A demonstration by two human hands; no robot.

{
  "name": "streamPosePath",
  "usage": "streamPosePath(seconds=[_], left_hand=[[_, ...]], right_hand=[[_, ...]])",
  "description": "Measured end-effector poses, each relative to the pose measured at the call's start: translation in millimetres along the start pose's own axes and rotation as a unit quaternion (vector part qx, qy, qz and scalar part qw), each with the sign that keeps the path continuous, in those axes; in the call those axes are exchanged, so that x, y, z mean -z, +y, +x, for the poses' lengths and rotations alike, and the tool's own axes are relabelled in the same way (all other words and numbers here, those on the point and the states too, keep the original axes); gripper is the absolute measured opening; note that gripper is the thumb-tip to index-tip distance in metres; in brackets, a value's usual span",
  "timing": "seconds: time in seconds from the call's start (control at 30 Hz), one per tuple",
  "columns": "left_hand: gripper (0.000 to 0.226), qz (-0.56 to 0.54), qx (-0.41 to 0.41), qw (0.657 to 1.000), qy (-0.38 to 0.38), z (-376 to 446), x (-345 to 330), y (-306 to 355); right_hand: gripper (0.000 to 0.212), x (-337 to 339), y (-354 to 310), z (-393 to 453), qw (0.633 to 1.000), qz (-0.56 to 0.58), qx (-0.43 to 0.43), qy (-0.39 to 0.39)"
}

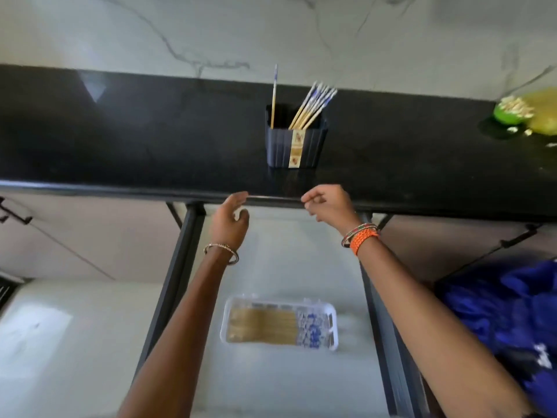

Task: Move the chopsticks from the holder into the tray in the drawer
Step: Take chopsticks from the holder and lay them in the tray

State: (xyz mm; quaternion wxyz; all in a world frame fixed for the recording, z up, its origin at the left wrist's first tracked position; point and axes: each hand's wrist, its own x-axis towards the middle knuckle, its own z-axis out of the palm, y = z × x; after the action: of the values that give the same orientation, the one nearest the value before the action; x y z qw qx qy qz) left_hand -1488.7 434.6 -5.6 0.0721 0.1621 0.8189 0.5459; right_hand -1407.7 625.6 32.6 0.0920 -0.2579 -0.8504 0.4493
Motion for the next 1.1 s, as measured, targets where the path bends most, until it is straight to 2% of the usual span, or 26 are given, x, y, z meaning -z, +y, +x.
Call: streamPosePath(seconds=[0.17, 0.23, 0.3, 0.4, 0.53, 0.6, 0.7, 0.83, 1.03, 1.1], left_hand=[[0.051, -0.001, -0.100, 0.995, 0.017, 80.2, -24.1, 66.3], [0.059, 0.027, -0.126, 0.992, 0.009, 104.1, -34.7, 71.2], [0.062, 0.071, -0.139, 0.988, 0.005, 127.1, -44.0, 67.9], [0.053, 0.119, -0.150, 0.981, 0.017, 150.8, -51.0, 58.5], [0.033, 0.162, -0.194, 0.967, 0.037, 165.2, -56.7, 45.6], [0.028, 0.167, -0.197, 0.965, 0.044, 167.5, -58.7, 41.3], [0.026, 0.156, -0.194, 0.967, 0.045, 167.1, -58.7, 40.0], [0.027, 0.160, -0.183, 0.969, 0.045, 167.3, -59.0, 44.8], [0.035, 0.162, -0.170, 0.971, 0.043, 157.5, -58.1, 58.5], [0.037, 0.153, -0.176, 0.972, 0.040, 151.1, -52.9, 66.1]], right_hand=[[0.018, 39.4, -21.8, 77.2, 0.979, 0.026, 0.084, 0.185], [0.017, 48.6, -20.7, 113.6, 0.964, 0.064, 0.071, 0.247], [0.015, 57.8, -18.3, 154.9, 0.954, 0.115, 0.026, 0.275], [0.032, 63.8, -12.5, 207.2, 0.958, 0.148, -0.022, 0.245], [0.054, 61.1, -12.1, 247.1, 0.968, 0.174, -0.006, 0.178], [0.051, 60.0, -14.5, 258.8, 0.975, 0.169, 0.003, 0.147], [0.030, 59.6, -17.4, 269.1, 0.975, 0.181, 0.002, 0.129], [0.025, 64.2, -18.2, 270.0, 0.966, 0.228, -0.013, 0.122], [0.014, 94.3, -38.3, 247.4, 0.942, 0.281, -0.025, 0.184], [0.019, 115.0, -48.3, 229.4, 0.931, 0.285, -0.003, 0.228]])
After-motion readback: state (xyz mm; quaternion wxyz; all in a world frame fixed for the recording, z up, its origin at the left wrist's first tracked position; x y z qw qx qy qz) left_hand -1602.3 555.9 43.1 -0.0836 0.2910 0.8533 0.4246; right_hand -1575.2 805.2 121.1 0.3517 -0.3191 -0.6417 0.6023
